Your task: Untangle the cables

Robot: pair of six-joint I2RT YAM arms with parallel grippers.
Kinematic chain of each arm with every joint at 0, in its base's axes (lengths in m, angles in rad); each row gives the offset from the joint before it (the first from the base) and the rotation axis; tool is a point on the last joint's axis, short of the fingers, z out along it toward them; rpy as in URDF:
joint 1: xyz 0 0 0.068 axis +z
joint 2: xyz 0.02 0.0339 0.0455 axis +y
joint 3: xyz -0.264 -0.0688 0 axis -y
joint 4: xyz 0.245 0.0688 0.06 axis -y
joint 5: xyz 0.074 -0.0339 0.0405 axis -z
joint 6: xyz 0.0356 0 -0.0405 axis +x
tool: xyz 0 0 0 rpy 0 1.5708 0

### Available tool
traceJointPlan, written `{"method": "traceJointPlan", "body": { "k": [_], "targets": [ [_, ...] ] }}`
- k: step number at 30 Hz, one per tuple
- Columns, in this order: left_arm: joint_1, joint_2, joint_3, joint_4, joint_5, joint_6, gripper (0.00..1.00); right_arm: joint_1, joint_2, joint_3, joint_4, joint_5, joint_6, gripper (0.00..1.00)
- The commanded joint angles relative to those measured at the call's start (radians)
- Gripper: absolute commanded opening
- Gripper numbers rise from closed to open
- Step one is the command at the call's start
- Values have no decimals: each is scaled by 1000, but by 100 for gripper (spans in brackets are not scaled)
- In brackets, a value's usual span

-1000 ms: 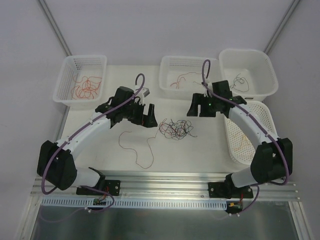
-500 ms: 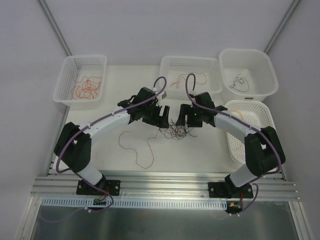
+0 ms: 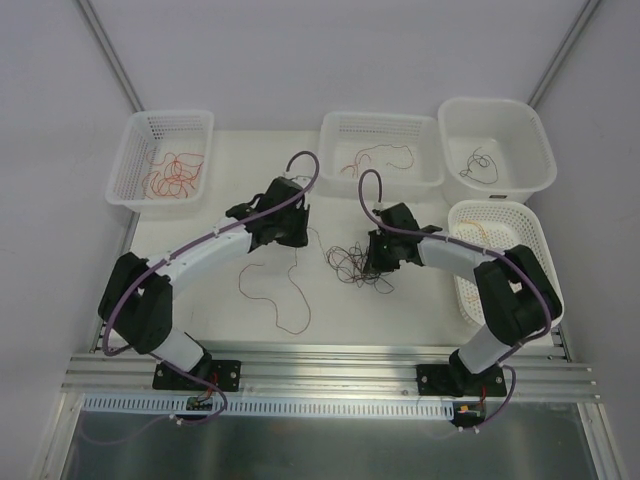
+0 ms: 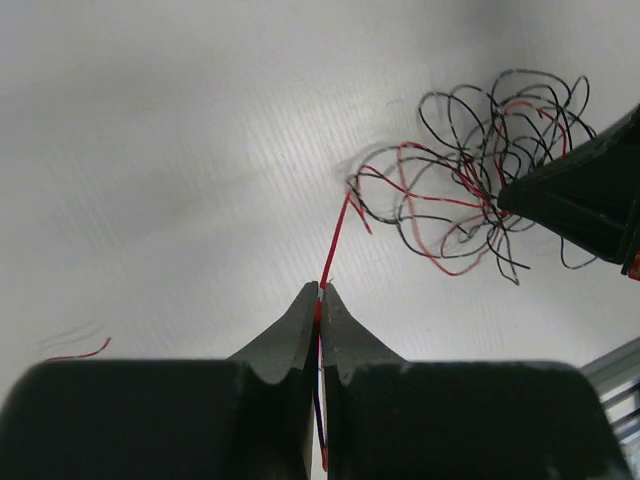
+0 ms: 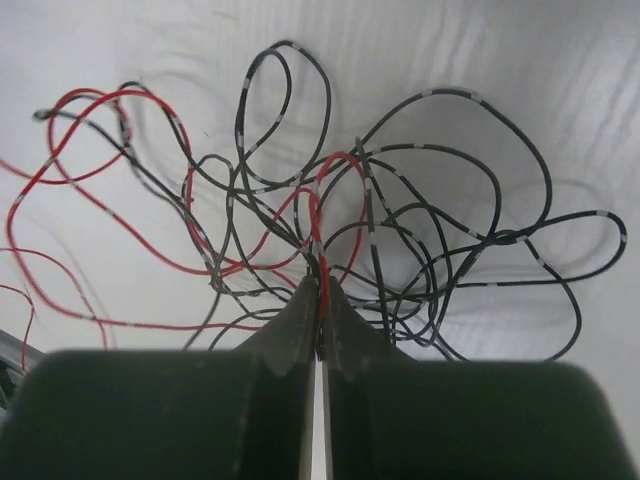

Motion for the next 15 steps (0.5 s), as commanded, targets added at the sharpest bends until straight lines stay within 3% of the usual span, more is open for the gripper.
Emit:
{"method": "traceJointPlan", "body": {
  "k": [1, 8, 15],
  "targets": [
    [68, -120, -23, 9, -85, -45, 0, -2, -100, -26, -36, 54, -35, 1],
    [259, -272, -66, 7, -73, -45, 0, -65, -267, -81, -120, 51, -69, 1],
    [476, -360, -147, -54, -93, -45, 0, -307, -457, -37, -278, -8, -138, 1]
  ]
}}
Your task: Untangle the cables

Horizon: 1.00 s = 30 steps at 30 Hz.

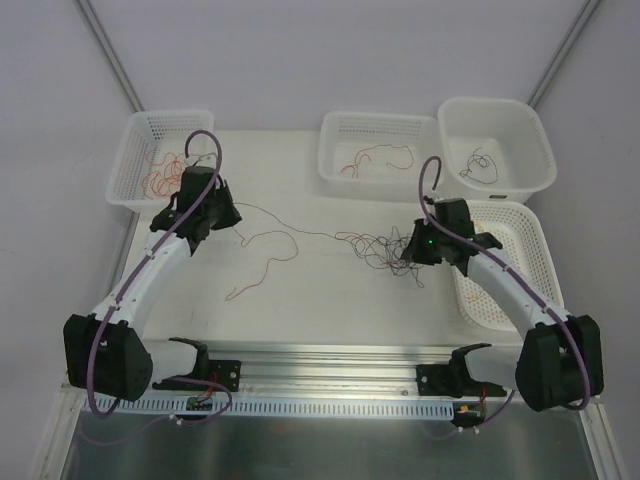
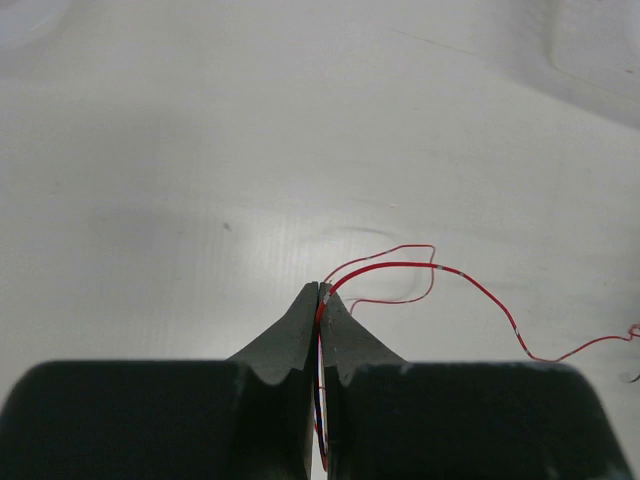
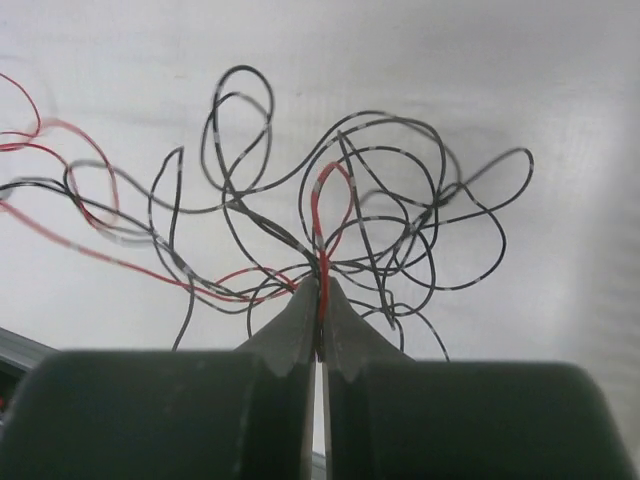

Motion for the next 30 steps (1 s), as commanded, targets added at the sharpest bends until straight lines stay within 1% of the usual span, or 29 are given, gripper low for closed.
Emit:
{"method": "traceJointPlan", "body": {
  "k": [1, 2, 3, 5, 6, 9, 10, 12, 15, 16, 19, 21, 23, 27, 30],
  "targets": [
    [101, -53, -36, -60, -43, -9, 0, -132, -98, 59, -128, -53, -57, 1],
    [122, -69, -36, -88, -55, -9, 0, -159, -128, 74, -151, -63, -74, 1],
    [177, -75, -33, -100, -71, -9, 0, -207, -144, 114, -192, -69, -77, 1],
    [233, -86, -29, -135, -72, -15, 0, -245, -183, 150, -240, -89, -84, 1],
    [300, -87, -26, -141, -71, -21, 0, -279, -193, 185, -250, -98, -81, 1],
    [401, -92, -22, -164, -45, -38, 0, -301, -227, 243, -280, -123, -76, 1],
    [418, -93, -19, -165, -21, -40, 0, -301, -231, 257, -284, -144, -74, 1],
    [431, -95, -9, -169, -28, -28, 0, -301, -239, 275, -295, -166, -70, 1],
    [470, -96, 7, -183, -75, -26, 0, -305, -245, 318, -333, -132, -88, 1],
    [513, -99, 7, -194, -79, -32, 0, -310, -251, 331, -343, -111, -91, 1],
    [570, -113, 1, -206, -111, -73, 0, -348, -273, 335, -361, -104, -84, 1],
    [607, -118, -12, -209, -120, -127, 0, -370, -285, 338, -360, -106, -74, 1],
    [651, -115, -22, -209, -102, -168, 0, -377, -291, 351, -361, -118, -62, 1],
    [705, -87, -19, -209, -54, -204, 0, -385, -294, 383, -379, -104, -61, 1],
    [718, -64, -29, -195, 7, -200, 0, -384, -293, 400, -387, -107, -79, 1]
  ]
}}
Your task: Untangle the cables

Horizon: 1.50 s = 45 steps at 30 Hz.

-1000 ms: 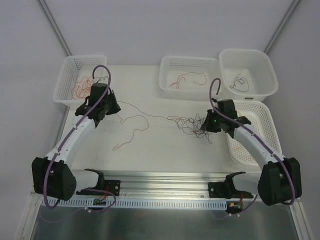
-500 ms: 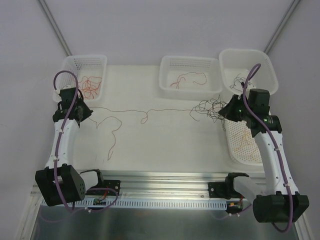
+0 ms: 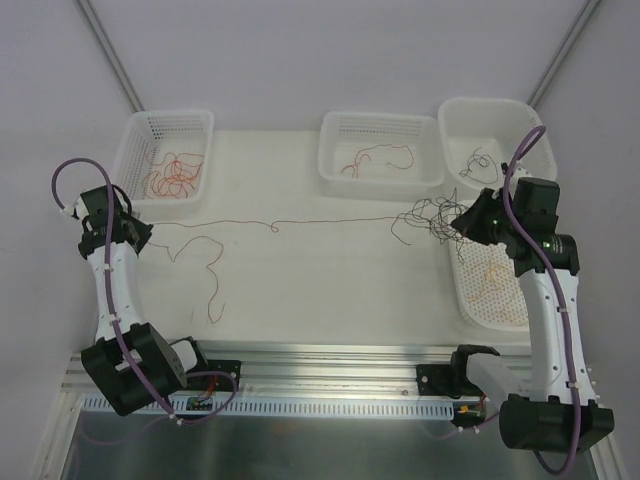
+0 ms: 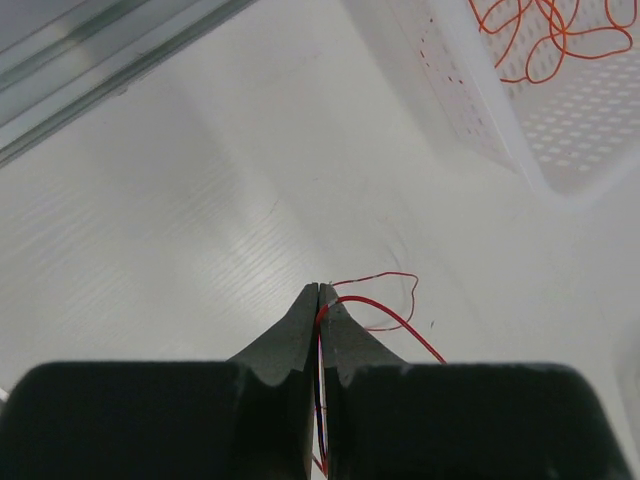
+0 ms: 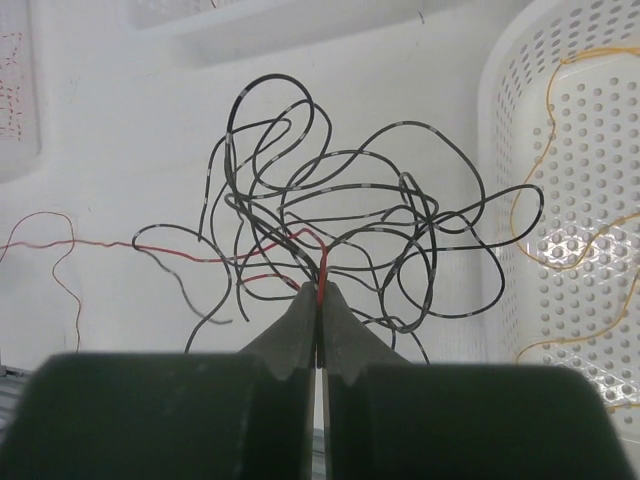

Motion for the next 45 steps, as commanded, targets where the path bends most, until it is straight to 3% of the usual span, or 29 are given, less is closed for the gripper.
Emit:
{"method": "traceJointPlan", "body": {
  "k": [1, 4, 6, 8, 15, 16, 20, 23, 28, 33, 36, 41, 45],
  "targets": [
    [15, 40, -2, 10, 148, -28, 0, -7, -21, 57, -8, -43, -18, 1],
    [-11, 77, -59, 43, 265, 7, 0, 50, 16, 56, 14, -132, -43, 1],
    [-47, 82, -103, 52, 259, 52, 0, 137, 51, 54, 9, -110, -92, 1],
    [-103, 86, -143, 52, 264, 96, 6, 220, 71, 44, 9, -82, -103, 1],
    [-299, 1, -215, 53, 305, 199, 46, 323, 131, -7, 101, -109, -58, 1],
    [-340, -12, -214, 50, 311, 229, 60, 331, 143, -1, 103, -111, -63, 1],
    [-428, -71, -193, 56, 393, 289, 85, 358, 166, 42, 97, -123, -80, 1],
    [-460, -105, -168, 61, 475, 357, 94, 374, 178, 62, 94, -149, -95, 1],
    [-589, -147, -133, 72, 624, 456, 96, 397, 186, 83, 88, -174, -110, 1],
    [-709, -141, -119, 111, 647, 493, 95, 423, 180, 88, 103, -218, -95, 1],
    [-801, -128, -145, 217, 615, 463, 95, 423, 169, 93, 141, -247, -64, 1],
    [-940, -95, -249, 530, 546, 363, 93, 424, 158, 134, 166, -263, 1, 1],
    [-1031, 11, -272, 707, 479, 348, 92, 424, 154, 148, 201, -300, 43, 1]
  ]
}}
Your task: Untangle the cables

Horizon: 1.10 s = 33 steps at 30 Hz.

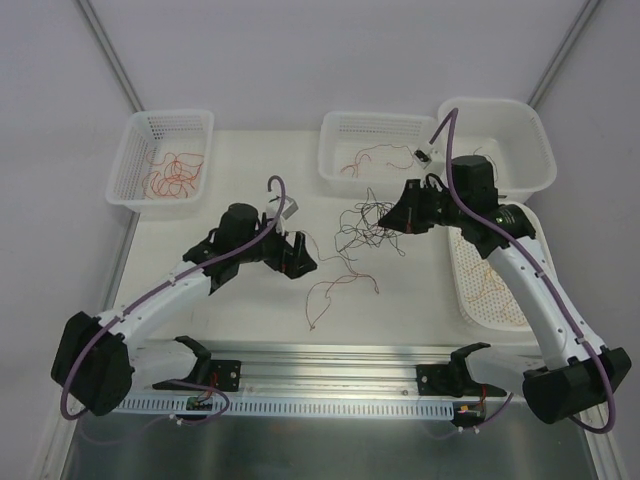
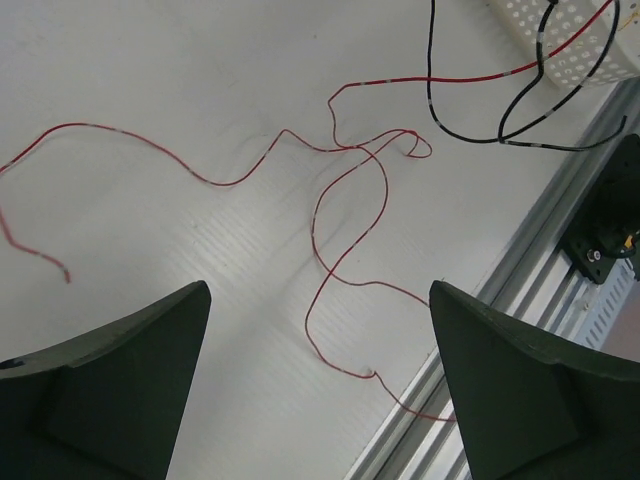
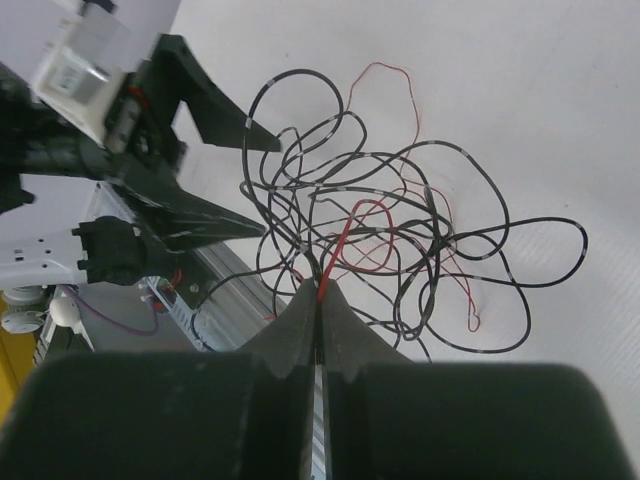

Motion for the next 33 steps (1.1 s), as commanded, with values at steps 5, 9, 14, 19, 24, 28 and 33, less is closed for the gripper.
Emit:
{"method": "traceJointPlan", "body": {
  "k": [5, 9, 14, 19, 24, 28, 33],
  "targets": [
    [-124, 171, -20, 422, -88, -49, 92, 4, -53, 21, 152, -81, 139, 1],
    [-162, 257, -45, 610, -151, -81, 94, 4, -84, -19, 233, -70, 232, 1],
    [-196, 311, -86, 750, -279, -117, 94, 7, -96, -57, 278, -67, 291, 1],
    [-196, 348, -75, 796, -352, -126, 94, 15, -108, -86, 319, -72, 346, 1],
    [-196, 384, -52, 847, -284, -158, 81, 18, -122, -106, 336, -67, 366, 1],
    [-199, 412, -48, 894, -220, -210, 76, 19, -121, -100, 339, -70, 368, 1],
    [-197, 432, -49, 974, -178, -265, 76, 18, -108, -105, 361, -78, 389, 1]
  ]
}}
